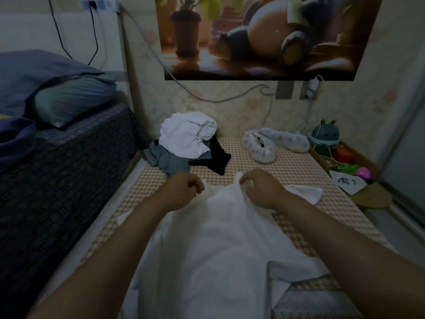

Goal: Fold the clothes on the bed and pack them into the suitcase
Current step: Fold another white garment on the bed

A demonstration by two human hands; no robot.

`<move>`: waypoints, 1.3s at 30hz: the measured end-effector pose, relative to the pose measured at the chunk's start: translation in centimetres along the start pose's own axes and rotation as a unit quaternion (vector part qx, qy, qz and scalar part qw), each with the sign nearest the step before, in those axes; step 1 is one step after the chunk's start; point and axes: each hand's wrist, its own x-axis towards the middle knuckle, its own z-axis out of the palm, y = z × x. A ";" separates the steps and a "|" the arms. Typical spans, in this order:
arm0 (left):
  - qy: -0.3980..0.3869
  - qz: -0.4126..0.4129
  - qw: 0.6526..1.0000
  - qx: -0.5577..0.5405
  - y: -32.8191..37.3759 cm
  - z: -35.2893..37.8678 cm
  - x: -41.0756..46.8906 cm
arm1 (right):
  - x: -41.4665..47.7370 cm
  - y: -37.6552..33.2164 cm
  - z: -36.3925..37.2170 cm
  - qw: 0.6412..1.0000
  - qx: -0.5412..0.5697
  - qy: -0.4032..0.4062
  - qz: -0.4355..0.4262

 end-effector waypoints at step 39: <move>-0.013 0.055 0.989 0.137 -4.2 10.5 20.3 | 9.2 11.2 2.7 0.982 -0.019 -0.109 0.150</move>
